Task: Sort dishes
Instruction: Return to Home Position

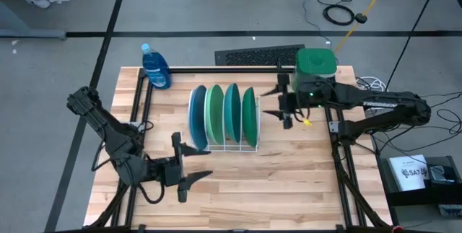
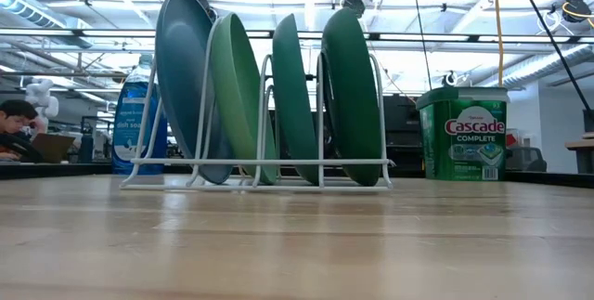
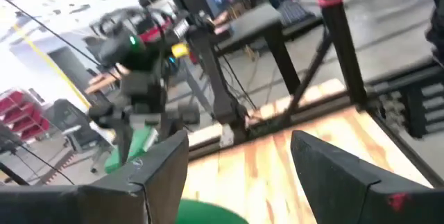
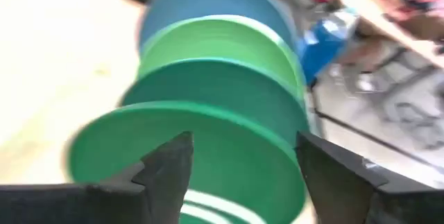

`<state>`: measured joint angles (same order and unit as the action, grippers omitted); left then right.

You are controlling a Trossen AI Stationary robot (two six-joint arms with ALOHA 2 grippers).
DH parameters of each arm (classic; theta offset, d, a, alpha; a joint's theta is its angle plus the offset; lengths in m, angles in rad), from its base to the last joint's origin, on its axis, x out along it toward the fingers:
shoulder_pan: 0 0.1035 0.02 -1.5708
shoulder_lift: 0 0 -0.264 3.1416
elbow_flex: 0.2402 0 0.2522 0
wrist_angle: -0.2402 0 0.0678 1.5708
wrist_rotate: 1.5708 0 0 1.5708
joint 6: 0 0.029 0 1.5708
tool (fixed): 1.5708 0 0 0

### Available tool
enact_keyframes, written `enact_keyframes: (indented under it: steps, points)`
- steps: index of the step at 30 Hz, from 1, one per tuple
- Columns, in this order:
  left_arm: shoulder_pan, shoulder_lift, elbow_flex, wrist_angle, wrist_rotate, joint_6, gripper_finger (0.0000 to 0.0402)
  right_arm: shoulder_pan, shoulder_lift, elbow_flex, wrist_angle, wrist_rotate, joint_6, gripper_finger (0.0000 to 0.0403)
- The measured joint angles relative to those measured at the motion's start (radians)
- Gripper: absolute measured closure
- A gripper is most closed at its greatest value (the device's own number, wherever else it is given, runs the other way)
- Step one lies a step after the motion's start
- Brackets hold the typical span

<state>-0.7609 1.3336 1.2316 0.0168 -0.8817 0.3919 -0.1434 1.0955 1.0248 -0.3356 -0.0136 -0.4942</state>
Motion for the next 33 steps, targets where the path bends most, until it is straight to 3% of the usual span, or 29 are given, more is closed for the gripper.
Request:
enact_keyframes:
  steps: [5, 9, 13, 16, 18, 26, 33]
  points:
    - [0.000, -0.028, 0.000, -0.179, -0.029, -0.120, 0.0173, 0.041, -0.067, 0.000, -0.130, -0.126, 0.066, 0.0213]
    - [-0.006, -0.060, 0.000, -0.314, -0.037, -0.228, 0.0239, 0.080, -0.114, -0.024, -0.145, -0.196, 0.098, 0.0305]
    - [-0.028, -0.102, -0.064, -0.299, -0.040, -0.255, 0.0320, 0.122, -0.193, -0.131, -0.048, -0.203, 0.092, 0.0390]
    - [-0.034, -0.162, -0.172, -0.213, -0.034, -0.252, 0.0378, 0.136, -0.268, -0.251, 0.085, -0.198, 0.130, 0.0393]
    - [-0.033, -0.219, -0.255, -0.127, -0.019, -0.248, 0.0394, 0.139, -0.322, -0.338, 0.165, -0.198, 0.156, 0.0399]
    - [-0.032, -0.459, -0.614, 0.218, 0.004, -0.206, 0.0399, 0.140, -0.508, -0.606, 0.381, -0.203, 0.245, 0.0402]
    - [-0.031, -0.662, -0.857, 0.393, -0.011, -0.211, 0.0399, 0.139, -0.645, -0.759, 0.492, -0.199, 0.277, 0.0402]
